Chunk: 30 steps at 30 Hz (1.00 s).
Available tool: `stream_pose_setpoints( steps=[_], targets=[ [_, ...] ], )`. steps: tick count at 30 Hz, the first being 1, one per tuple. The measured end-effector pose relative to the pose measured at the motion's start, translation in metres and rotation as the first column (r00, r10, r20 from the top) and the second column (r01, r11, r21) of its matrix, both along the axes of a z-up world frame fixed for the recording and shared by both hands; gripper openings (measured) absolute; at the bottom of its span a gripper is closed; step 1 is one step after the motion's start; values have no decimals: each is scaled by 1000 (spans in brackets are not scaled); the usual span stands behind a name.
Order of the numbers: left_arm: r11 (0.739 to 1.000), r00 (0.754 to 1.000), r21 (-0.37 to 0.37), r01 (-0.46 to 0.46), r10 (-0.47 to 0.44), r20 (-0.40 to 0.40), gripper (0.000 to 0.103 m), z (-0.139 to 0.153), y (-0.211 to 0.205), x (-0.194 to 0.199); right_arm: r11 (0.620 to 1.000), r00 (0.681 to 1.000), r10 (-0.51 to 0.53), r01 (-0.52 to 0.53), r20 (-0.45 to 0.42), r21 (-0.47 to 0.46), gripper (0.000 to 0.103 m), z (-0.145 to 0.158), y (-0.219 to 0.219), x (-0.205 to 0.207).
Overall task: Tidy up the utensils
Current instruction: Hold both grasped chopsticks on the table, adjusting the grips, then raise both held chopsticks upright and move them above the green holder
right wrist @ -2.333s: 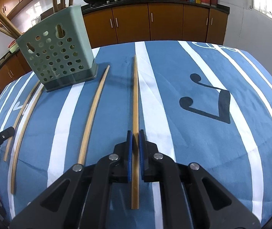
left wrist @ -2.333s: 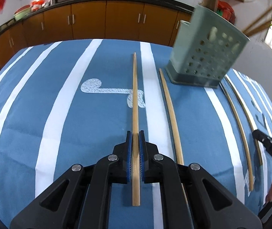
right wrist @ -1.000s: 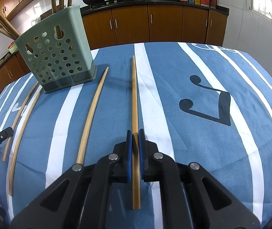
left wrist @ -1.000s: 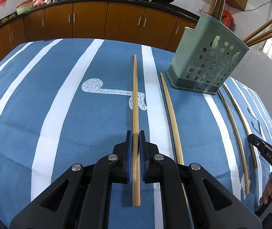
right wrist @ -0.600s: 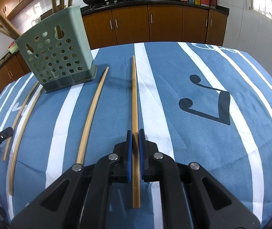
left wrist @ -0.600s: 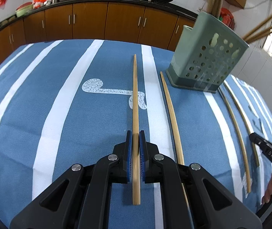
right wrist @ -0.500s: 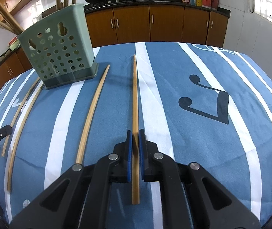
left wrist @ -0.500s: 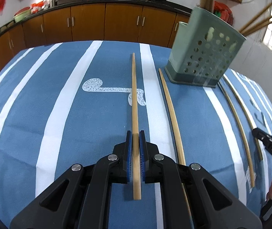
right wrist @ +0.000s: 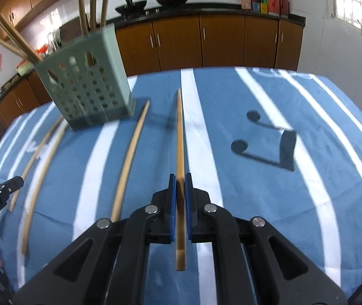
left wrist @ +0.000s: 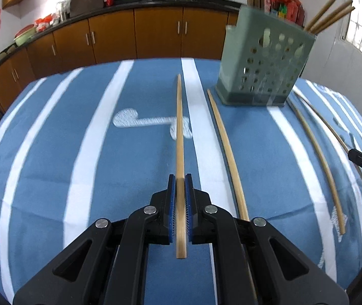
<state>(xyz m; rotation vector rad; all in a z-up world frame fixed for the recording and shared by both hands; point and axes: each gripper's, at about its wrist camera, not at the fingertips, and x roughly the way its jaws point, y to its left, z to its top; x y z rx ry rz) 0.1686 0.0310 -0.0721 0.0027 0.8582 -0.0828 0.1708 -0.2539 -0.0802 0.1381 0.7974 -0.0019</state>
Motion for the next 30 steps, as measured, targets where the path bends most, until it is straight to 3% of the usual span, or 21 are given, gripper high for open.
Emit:
stream_pose_setpoints(
  steps=[16,30],
  targets=[
    [995,975,-102,-19,41,220,8,88,19,-13,999,968,-39,30,247,41,8,85,-18,-22],
    [993,950,-122,-8,46,309,8,122,22,-19,999,937,-34,23,348,36,8,121,-17,-25]
  ],
)
